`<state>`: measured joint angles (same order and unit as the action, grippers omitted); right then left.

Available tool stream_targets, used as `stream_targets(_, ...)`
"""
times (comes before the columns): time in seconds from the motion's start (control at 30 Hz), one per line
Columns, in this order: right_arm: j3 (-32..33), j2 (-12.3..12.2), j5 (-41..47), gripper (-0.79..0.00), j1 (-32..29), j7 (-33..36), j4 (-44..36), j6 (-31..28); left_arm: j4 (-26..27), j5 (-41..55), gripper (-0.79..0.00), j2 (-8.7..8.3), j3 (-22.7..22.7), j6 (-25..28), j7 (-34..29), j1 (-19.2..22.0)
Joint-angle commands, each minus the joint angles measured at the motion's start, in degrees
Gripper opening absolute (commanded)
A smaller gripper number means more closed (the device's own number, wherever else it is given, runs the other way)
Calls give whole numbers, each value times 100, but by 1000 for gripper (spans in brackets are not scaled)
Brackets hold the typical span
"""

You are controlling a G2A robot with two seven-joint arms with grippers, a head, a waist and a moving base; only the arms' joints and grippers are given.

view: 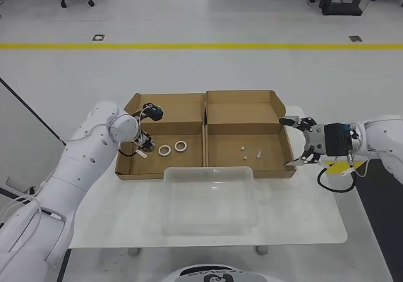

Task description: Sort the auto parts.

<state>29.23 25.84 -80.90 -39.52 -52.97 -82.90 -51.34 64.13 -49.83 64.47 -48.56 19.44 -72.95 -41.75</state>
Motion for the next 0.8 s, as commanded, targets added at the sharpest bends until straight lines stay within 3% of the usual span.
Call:
stream_targets(0.0, 0, 0, 0, 0, 0, 0, 0, 0, -32, -10, -785, 0, 12, 3, 17, -33)
stream_targets(0.77, 0, 0, 0, 0, 0, 0, 0, 0, -508, 45, -785, 101, 211, 15, 266, -54)
